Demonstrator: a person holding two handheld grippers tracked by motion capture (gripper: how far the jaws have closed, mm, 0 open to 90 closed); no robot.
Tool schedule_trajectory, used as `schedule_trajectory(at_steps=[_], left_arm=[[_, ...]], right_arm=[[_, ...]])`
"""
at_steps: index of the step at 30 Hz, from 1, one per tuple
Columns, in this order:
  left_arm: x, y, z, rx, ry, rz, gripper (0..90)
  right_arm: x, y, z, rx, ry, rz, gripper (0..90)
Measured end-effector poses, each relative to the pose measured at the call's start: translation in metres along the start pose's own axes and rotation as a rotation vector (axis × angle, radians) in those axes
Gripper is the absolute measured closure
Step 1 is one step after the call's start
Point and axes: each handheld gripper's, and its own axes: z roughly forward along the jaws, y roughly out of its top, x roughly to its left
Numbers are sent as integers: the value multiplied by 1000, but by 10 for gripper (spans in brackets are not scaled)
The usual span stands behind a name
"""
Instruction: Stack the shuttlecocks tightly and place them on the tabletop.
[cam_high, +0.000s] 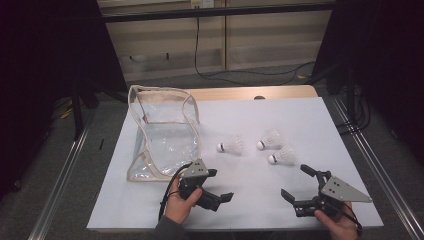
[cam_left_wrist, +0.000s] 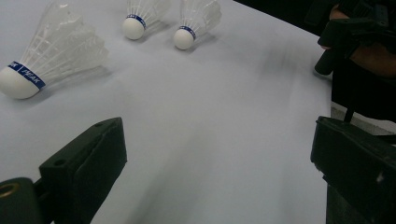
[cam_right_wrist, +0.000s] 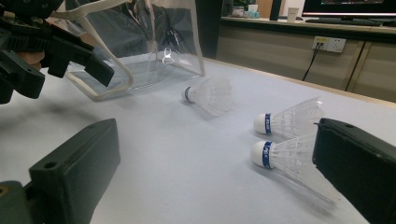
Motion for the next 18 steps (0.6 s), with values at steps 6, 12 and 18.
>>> schedule_trajectory(at_steps=[6, 12, 18], left_arm=[[-1, -2, -3, 7, -3, 3, 35], [-2, -5, -5, 11, -3, 2, 36], [-2, -8, -8, 15, -8, 8, 38]], right_arm=[[0, 0, 0, 1, -1, -2, 4], [1, 0, 1, 3, -2, -1, 4], [1, 0, 1, 3, -3, 0, 4]])
